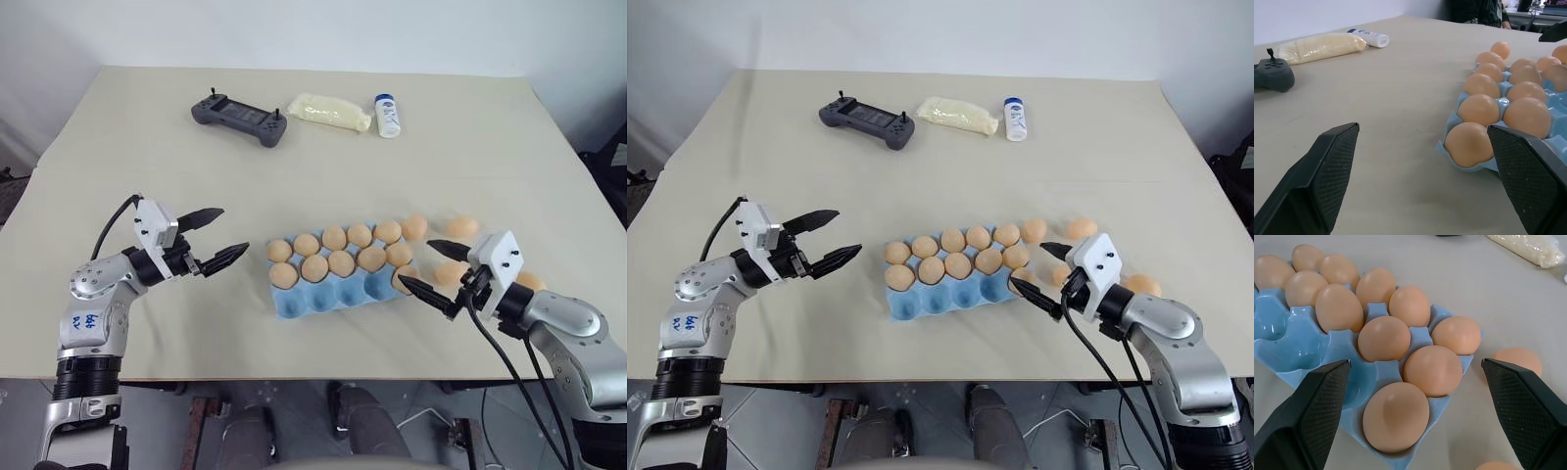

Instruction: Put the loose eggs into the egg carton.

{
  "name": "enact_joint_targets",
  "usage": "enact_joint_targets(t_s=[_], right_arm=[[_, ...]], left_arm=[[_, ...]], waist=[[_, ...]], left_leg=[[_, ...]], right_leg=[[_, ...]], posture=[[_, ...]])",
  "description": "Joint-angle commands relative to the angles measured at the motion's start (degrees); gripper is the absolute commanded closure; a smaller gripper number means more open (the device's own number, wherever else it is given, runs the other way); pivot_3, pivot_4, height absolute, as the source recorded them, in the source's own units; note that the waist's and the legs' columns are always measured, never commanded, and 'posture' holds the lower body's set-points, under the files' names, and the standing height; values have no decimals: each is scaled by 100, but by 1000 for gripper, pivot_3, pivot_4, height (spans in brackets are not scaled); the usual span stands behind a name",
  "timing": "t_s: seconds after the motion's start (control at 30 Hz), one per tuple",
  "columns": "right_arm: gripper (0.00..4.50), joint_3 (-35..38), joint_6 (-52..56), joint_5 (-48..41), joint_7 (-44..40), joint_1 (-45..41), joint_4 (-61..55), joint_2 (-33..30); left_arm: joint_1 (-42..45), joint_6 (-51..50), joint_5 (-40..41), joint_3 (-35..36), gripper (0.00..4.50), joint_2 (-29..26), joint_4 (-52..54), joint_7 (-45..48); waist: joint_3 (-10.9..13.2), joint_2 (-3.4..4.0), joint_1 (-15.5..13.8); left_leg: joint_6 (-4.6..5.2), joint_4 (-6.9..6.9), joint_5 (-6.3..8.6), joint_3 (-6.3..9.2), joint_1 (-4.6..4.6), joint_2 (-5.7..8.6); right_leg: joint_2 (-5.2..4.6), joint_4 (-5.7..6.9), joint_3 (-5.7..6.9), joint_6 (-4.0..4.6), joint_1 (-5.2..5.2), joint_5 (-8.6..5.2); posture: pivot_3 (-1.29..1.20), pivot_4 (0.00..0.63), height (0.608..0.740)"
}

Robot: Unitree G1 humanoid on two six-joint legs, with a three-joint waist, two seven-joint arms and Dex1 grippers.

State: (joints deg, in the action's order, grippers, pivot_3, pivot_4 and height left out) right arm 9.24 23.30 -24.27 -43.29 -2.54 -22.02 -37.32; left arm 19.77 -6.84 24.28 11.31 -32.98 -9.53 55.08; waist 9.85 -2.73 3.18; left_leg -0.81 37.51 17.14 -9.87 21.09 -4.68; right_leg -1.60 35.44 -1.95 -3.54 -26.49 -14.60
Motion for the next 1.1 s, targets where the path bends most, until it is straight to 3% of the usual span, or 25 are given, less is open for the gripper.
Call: enact_joint_targets(t_s=[0.03,0.27,0.43,0.87,1.1], right_arm=[[0,69,-150,-25,17,-87,-42,31],[0,251,-91,-91,92,-81,-166,-39],[0,784,198,-424,266,224,-626,-79],[0,3257,728,-1081,-25,3366,-1788,37],[0,3592,348,-967,17,3865,-1543,342]], left_arm=[[122,76,14,25,27,-15,11,10],[344,-155,36,-105,27,58,4,-101],[493,-357,58,-318,27,142,73,71],[441,-628,245,-836,27,270,308,851],[520,-642,210,-931,27,388,255,944]], waist=[[0,0,0],[0,0,-14],[0,0,-22],[-1,-1,-90],[-1,-1,-7]], left_leg=[[0,0,0,0,0,0],[0,0,0,0,3,1],[0,0,0,0,4,2],[4,4,5,11,-3,2],[11,15,1,12,-6,5]], right_leg=[[0,0,0,0,0,0],[0,0,3,-2,0,1],[0,0,3,-15,1,8],[3,-7,2,10,13,-7],[2,-36,-6,50,34,-14]], posture=[[0,150,740],[0,150,740],[0,150,740],[0,150,740],[0,150,740]])
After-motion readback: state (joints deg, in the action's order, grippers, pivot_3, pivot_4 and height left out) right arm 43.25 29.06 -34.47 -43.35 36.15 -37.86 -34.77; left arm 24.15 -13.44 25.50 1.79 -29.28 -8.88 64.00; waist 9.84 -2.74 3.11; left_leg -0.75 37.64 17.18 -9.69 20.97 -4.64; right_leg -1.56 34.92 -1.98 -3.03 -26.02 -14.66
